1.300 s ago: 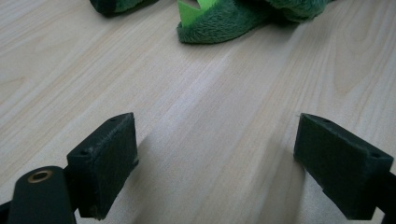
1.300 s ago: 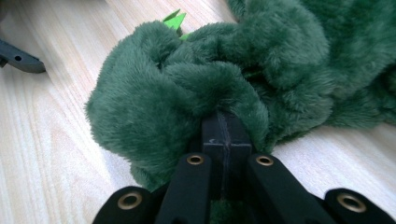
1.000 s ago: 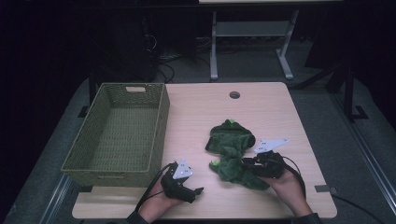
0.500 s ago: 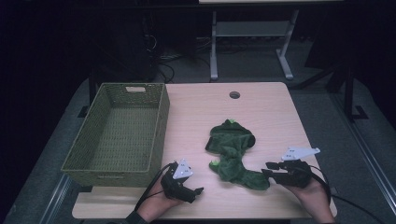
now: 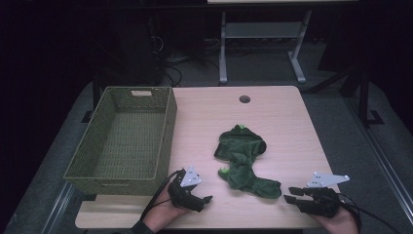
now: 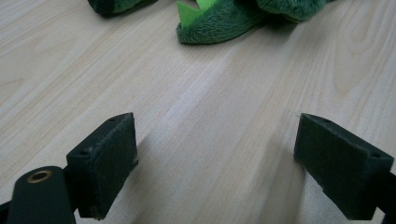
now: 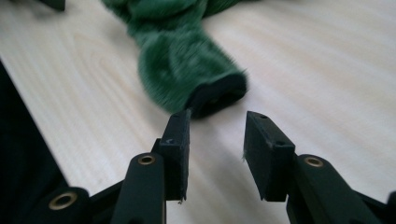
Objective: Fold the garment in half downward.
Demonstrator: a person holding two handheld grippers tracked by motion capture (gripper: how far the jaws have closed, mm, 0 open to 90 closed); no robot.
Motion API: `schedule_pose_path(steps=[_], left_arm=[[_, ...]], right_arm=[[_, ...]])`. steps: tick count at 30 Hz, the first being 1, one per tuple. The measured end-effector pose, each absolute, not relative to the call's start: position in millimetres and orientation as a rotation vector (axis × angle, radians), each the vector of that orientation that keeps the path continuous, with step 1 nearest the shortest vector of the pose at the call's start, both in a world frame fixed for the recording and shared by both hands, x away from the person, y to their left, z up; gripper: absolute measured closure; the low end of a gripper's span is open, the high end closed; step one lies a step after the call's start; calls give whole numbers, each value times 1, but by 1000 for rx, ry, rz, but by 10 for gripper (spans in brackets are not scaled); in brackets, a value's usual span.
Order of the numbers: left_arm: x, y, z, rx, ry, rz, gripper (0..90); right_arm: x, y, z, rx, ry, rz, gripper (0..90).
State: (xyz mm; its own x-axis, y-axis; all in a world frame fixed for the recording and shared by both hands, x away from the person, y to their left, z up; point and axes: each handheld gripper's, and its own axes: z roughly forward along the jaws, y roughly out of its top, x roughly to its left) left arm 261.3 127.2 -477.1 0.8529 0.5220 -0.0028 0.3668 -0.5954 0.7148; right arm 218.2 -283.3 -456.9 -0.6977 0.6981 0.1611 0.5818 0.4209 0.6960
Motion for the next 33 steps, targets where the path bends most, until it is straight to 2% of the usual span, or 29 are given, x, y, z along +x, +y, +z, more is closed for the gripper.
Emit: schedule_pose_path(steps=[11,14,16,19,33], left_arm=[[262,127,-477,2271,641,265,125],[262,126,-477,2270,641,264,124],[262,126,-477,2271,640,264,125],[262,126,-477,2271,640,264,125],[263,126,-477,2269,640,265,124]], right_arm=[[224,-269,-466,1153,2573,1185,623],[228,-265,-466,1135,2581,1194,698],[228,-263,-466,1135,2577,1175,790],[228,-264,-465,1127,2572,1165,829],[233,-271,-450,1096,2515,1156,837]])
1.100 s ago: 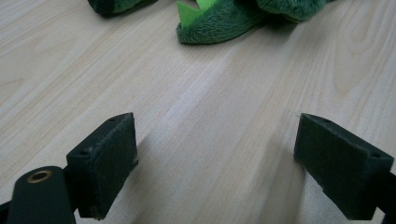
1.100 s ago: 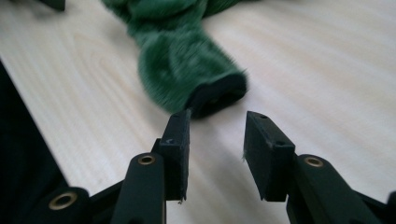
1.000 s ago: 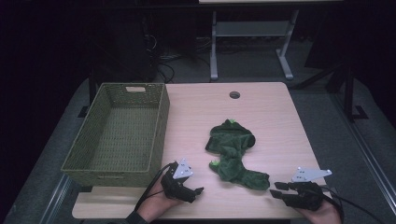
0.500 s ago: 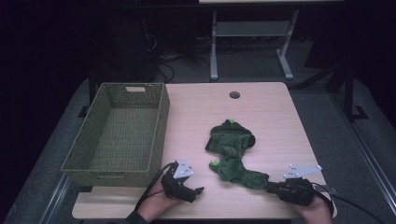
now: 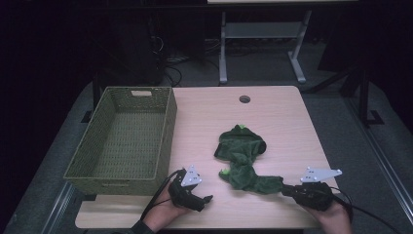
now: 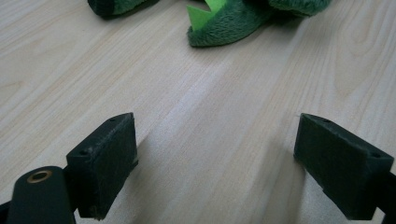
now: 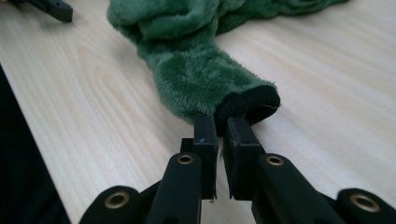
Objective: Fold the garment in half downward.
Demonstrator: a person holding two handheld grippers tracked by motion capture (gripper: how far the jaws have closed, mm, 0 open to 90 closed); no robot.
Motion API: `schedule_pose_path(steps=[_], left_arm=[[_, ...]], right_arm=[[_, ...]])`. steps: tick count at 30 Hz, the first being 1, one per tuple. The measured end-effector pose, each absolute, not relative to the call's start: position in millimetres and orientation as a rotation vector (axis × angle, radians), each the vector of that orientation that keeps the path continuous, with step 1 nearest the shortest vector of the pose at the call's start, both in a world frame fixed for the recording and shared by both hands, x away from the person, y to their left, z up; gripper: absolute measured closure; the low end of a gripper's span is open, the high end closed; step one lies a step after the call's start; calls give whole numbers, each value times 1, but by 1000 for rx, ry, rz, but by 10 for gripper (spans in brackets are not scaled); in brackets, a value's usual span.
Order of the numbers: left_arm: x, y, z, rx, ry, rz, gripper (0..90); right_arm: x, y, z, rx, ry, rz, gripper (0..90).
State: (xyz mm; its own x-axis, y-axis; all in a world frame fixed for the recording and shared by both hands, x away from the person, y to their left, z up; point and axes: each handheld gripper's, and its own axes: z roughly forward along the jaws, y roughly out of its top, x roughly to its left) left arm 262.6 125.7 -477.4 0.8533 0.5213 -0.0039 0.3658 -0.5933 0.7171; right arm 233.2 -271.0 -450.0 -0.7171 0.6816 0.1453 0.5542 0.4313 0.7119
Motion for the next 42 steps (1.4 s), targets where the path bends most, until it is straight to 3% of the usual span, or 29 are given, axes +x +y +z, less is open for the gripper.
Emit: schedule_pose_path(steps=[18,38,42], left_arm=[[263,125,-477,2269,640,267,125],[263,124,-478,2265,644,269,124],[263,124,-478,2264,644,269,124]], right_arm=[[250,-256,-412,879,2502,1293,838],[275,-192,-402,645,2655,1285,836],[281,-179,-403,629,2673,1285,783]])
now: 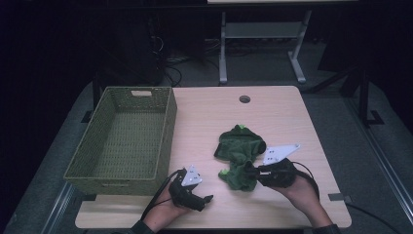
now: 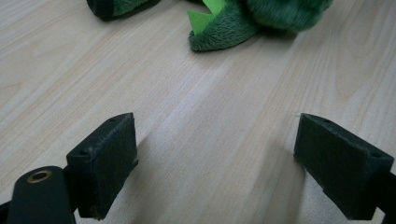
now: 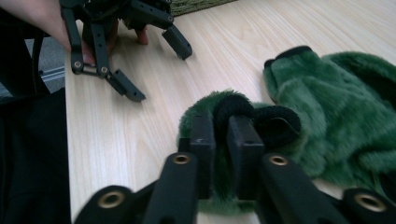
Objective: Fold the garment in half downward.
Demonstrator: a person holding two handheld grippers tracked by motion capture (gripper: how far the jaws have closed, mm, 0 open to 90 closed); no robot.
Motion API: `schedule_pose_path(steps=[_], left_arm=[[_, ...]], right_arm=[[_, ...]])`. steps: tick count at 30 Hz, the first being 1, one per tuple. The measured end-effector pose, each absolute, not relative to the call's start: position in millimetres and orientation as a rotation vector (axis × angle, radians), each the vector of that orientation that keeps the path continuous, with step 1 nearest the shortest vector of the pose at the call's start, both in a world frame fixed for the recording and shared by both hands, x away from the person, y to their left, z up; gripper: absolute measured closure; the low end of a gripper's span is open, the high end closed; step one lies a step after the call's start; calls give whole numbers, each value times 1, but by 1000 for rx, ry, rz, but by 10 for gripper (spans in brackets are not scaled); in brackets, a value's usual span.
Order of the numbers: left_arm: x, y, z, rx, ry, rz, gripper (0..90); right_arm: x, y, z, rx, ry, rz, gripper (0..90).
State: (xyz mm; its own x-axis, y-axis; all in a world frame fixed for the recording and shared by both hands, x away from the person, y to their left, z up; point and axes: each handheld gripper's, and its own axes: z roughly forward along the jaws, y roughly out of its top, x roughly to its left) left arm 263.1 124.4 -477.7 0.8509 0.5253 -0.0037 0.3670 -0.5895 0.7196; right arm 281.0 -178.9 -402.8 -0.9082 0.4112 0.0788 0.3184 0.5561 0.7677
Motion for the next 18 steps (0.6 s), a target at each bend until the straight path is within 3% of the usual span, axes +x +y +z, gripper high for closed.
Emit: schedule_pose_path(steps=[3,11,18], left_arm=[[263,124,-478,2266,645,268,124],[263,125,-478,2268,640,272,124],[263,124,-478,2267,640,272,124]], right_arm=[[284,-175,-399,621,2652,1320,753],[300,-177,-400,741,2574,1308,877],[313,-168,-424,789,2649,1250,893]])
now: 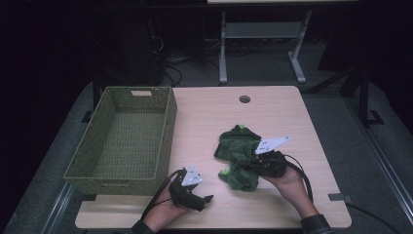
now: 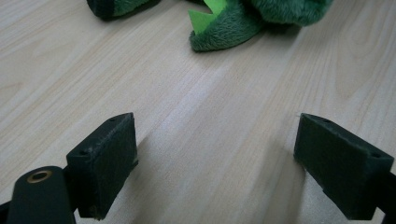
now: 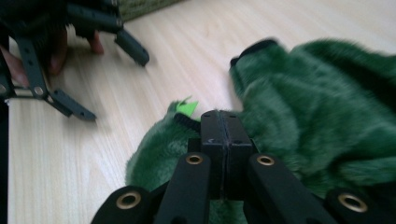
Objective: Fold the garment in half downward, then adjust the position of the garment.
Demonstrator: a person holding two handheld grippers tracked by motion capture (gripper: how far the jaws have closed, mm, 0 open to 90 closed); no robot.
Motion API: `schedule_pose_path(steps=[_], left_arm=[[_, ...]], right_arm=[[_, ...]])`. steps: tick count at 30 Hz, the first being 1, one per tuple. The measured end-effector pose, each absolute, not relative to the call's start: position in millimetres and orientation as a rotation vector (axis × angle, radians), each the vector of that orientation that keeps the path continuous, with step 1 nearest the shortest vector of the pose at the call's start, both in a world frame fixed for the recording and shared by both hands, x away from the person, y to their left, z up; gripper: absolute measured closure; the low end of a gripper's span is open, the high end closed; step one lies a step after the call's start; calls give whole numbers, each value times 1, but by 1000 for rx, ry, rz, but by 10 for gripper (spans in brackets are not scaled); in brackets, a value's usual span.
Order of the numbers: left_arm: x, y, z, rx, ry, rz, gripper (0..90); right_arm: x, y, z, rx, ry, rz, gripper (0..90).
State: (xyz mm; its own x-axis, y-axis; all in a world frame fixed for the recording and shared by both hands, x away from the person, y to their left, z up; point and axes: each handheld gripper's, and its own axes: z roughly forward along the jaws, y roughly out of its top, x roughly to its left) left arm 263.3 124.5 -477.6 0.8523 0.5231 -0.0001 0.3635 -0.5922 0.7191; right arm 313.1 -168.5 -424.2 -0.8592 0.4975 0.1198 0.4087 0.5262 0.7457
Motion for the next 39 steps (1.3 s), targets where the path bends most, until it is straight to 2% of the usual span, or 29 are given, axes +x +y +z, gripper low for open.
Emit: schedule_pose_path(steps=[10,24,32,39], left_arm=[[263,125,-478,2269,639,271,124],[263,125,-477,2269,643,269,125],[263,125,-477,2270,639,273,125],[266,120,-473,2317,640,248,137]], right_arm=[[316,-154,-450,813,2747,1112,899],[317,-155,-457,865,2743,1096,899],[313,-166,-438,877,2664,1183,741],[312,-175,-427,888,2622,1254,672]])
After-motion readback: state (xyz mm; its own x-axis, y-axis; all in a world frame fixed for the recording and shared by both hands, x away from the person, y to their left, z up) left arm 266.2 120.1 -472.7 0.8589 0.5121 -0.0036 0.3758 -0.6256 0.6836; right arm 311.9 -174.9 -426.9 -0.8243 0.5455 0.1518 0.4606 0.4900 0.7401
